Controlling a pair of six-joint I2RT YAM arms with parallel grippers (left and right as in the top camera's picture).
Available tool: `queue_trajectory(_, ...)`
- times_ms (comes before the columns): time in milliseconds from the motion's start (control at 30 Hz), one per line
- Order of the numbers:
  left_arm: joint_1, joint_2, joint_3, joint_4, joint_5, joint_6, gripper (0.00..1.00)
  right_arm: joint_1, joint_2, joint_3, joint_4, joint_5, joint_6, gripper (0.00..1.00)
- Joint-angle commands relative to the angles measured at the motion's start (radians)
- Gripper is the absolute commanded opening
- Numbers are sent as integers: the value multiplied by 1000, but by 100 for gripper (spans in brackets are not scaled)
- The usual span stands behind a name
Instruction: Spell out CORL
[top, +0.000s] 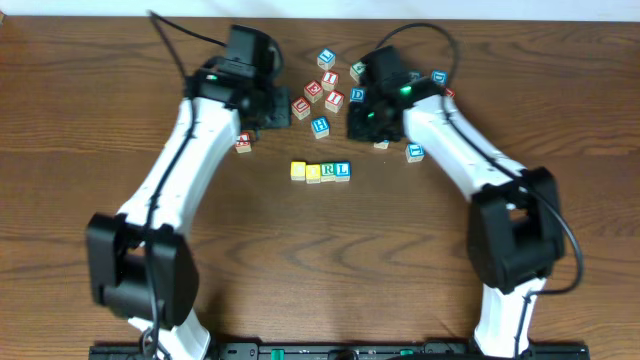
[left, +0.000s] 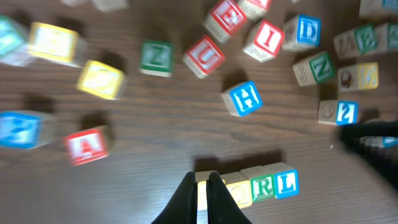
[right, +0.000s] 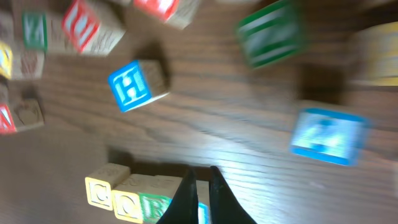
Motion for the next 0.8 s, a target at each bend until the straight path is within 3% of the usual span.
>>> queue_trajectory(0,-41,90,18,26,-1,-24,7,-50,-135,39,-45,87,3,10)
queue_trajectory(333,-92,247,18,53,-105,-101,7,-114,-172,38,-154,130,-41,15)
queue_trajectory(767,-93,270,-24,26,-110,-107,7,-113,-172,37,-164,150,-42,19)
